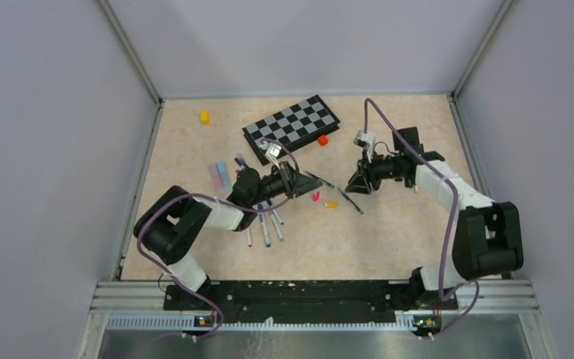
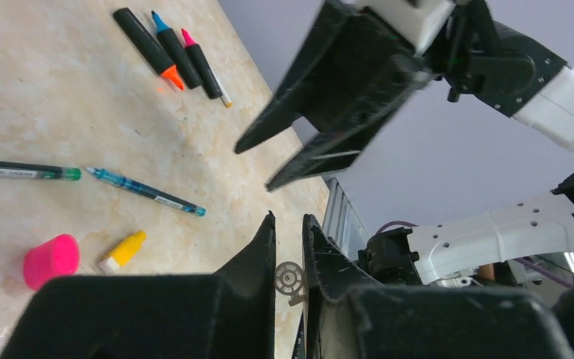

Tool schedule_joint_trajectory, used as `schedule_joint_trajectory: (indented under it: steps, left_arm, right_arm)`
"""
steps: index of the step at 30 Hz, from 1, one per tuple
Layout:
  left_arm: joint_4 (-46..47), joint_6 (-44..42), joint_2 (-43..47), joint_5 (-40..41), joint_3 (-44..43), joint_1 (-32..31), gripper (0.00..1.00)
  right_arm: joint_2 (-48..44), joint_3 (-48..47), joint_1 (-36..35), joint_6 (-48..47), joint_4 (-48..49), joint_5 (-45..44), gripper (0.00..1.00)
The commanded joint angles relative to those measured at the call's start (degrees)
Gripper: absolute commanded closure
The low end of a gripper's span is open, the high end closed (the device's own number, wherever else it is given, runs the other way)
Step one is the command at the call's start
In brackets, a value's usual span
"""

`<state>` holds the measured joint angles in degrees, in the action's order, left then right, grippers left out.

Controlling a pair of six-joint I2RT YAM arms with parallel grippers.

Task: Open the pen caps
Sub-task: Place the pen cap at the center of the board.

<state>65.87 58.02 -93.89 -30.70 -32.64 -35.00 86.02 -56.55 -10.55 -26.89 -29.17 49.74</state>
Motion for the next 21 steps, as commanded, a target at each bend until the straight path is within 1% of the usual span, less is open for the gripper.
schedule_joint_trajectory:
  steps: [1,2,4,6,11,14,16,21]
  left_arm:
    - [10.3,5.1,-3.9,-0.2,-2.6,-1.5,0.99]
    - [10.8,5.6,-4.6,0.3,-2.8,-1.9,0.99]
    - [11.3,5.9,-5.6,1.5,-3.5,-2.6,0.99]
    - [11.1,5.5,-6.0,2.8,-4.4,-3.3,0.99]
    - [10.0,3.0,-6.2,5.9,-5.9,-4.6,0.99]
    - [9.6,2.4,-6.7,6.4,-6.8,-5.3,0.99]
    - [9.3,1.8,-6.9,6.9,-7.1,-5.8,0.99]
    - [8.9,0.8,-7.3,7.5,-7.7,-6.6,0.99]
  right_arm:
    - [-6.4,4.8,0.4,-3.4,5.8,18.8,0.61]
    - [-7.2,6.7,0.3,-1.4,9.0,21.1,0.6]
    - [-8.1,10.2,0.2,6.8,20.1,23.7,0.59]
    - [-7.8,12.0,-0.2,14.3,26.2,24.4,0.56]
    - [-3.5,10.1,-2.3,23.0,27.2,24.1,0.49]
    - [-1.9,9.4,-4.0,26.3,28.5,23.9,0.48]
    - [-1.6,9.5,-4.7,30.2,30.8,23.9,0.47]
    - [-1.9,10.5,-5.6,35.4,35.8,22.8,0.47]
